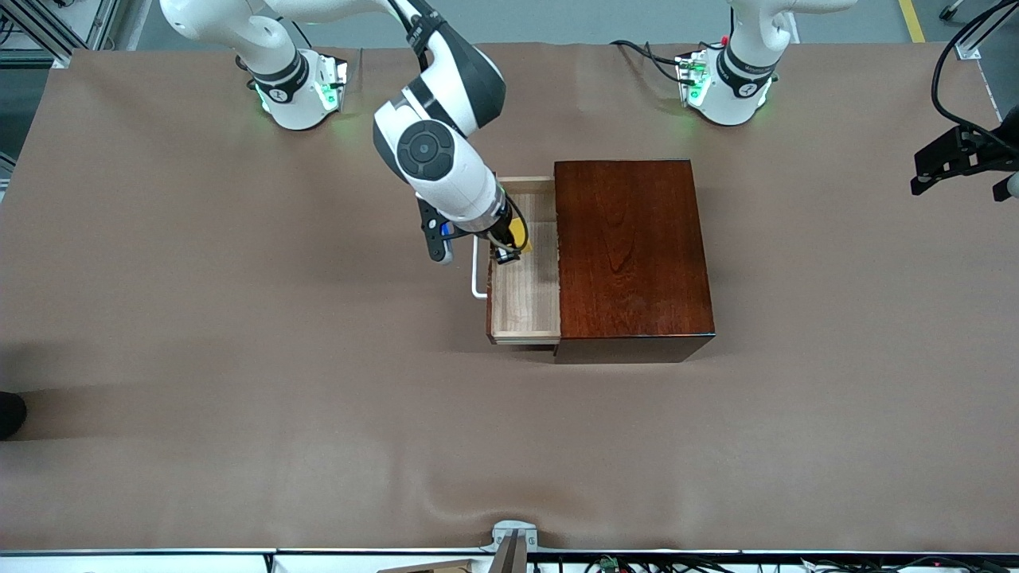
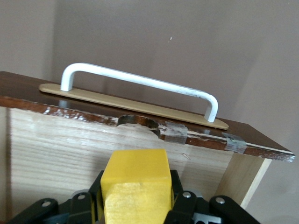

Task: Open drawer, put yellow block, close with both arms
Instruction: 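Carry the yellow cube with the right gripper over the open drawer, then lower the cube into the drawer and open the right gripper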

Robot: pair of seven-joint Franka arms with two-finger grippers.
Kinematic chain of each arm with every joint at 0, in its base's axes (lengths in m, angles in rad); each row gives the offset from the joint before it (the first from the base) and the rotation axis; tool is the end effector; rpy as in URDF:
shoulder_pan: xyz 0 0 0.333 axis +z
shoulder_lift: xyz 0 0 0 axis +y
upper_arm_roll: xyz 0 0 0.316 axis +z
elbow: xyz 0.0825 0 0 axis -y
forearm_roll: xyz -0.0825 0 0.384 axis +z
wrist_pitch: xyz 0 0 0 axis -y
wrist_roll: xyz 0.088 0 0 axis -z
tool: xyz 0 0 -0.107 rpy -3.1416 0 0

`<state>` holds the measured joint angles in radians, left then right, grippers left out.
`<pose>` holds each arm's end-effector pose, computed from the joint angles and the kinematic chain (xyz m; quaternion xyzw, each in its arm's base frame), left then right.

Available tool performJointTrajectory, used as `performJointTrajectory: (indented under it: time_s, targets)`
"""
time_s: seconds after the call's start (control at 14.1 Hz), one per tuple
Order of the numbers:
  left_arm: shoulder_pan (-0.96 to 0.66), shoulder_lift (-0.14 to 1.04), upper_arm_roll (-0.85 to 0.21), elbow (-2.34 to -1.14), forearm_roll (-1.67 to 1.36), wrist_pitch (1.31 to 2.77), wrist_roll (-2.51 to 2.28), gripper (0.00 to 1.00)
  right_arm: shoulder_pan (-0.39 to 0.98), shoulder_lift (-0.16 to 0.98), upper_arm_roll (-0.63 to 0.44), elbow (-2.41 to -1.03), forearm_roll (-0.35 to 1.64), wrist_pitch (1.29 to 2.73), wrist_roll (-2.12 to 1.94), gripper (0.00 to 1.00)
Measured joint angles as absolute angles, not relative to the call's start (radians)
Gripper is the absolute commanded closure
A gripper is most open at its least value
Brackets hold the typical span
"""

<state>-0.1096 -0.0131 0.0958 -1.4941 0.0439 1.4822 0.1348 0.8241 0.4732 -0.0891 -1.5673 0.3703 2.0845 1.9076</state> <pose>0.5416 -0.0020 0.6598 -0.9972 0.0723 0.0007 0.0212 0.4948 0.4832 0.3768 -0.7764 0.6135 0.1323 0.0579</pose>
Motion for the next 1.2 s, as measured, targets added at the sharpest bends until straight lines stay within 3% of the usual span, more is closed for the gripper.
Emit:
performJointTrajectory:
  time_s: [0.92,0.99,1.06,1.13,1.2]
  targets:
    - [-0.110,-0.014,0.095,-1.493,0.044,1.481,0.135,0.00,0.868,0.558,-0.090,-1.567,0.370,2.146,1.958,0.98]
    - [-0.110,-0.014,0.095,-1.493,0.044,1.481,0.135,0.00,0.870,0.560,-0.090,-1.567,0.370,2.148,1.958,0.89]
    - [-0.110,-0.015,0.095,-1.493,0.044,1.481,0.135,0.00,0.871,0.562,-0.090,-1.567,0.370,2.149,1.958,0.68]
    - [-0.110,-0.015,0.095,-1.493,0.044,1.481,0.135,0.00,0.871,0.562,-0.090,-1.567,0.370,2.152,1.959,0.14]
    - [-0.110,-0.015,0.095,-1.493,0.044,1.481,0.135,0.00,0.871,0.562,-0.091,-1.567,0.370,2.154,1.959,0.00]
